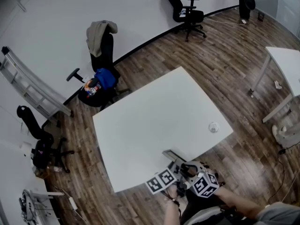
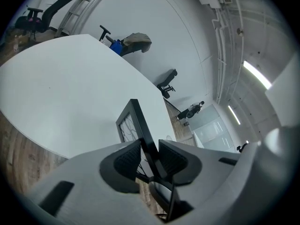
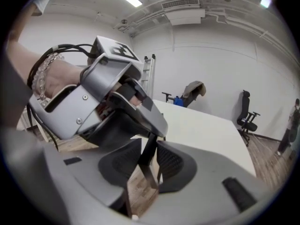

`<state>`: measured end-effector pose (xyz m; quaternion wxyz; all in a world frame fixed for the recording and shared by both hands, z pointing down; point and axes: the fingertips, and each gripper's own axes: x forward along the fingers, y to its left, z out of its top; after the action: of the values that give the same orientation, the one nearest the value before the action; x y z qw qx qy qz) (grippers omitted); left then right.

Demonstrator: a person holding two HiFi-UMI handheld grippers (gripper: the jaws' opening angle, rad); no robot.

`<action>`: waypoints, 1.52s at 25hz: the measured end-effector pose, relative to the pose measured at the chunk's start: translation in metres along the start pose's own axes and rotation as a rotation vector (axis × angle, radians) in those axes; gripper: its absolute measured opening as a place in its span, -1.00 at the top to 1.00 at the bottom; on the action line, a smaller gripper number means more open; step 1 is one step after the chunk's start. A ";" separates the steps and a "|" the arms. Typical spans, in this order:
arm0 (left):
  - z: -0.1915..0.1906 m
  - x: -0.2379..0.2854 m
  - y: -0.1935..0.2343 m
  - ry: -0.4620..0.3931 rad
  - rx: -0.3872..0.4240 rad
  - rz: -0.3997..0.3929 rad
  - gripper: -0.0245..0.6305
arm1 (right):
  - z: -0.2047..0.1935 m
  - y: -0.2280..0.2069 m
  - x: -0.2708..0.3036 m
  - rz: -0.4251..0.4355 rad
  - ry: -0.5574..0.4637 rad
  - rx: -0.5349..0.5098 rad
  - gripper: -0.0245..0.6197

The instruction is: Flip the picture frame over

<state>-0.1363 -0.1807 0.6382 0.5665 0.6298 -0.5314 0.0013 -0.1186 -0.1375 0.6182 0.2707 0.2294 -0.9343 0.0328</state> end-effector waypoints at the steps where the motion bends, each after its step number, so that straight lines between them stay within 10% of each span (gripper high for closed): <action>1: 0.001 -0.001 0.000 0.000 -0.009 -0.004 0.56 | 0.000 0.001 0.000 0.012 -0.001 -0.004 0.61; 12: 0.001 -0.004 0.000 0.000 -0.033 -0.032 0.59 | 0.010 0.001 -0.021 0.202 -0.038 0.146 0.55; 17: 0.001 -0.005 0.003 0.004 -0.040 -0.034 0.59 | -0.002 -0.048 -0.022 0.100 -0.069 0.251 0.55; 25: 0.001 -0.007 0.006 0.001 -0.048 -0.054 0.59 | -0.053 -0.070 0.032 0.108 0.173 0.304 0.56; 38: -0.003 -0.015 0.015 0.010 -0.066 -0.075 0.59 | -0.063 -0.056 0.073 0.206 0.259 0.396 0.62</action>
<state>-0.1509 -0.1652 0.6406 0.5892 0.6303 -0.5043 -0.0342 -0.1174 -0.2056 0.7062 0.3329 0.1755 -0.8857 0.2718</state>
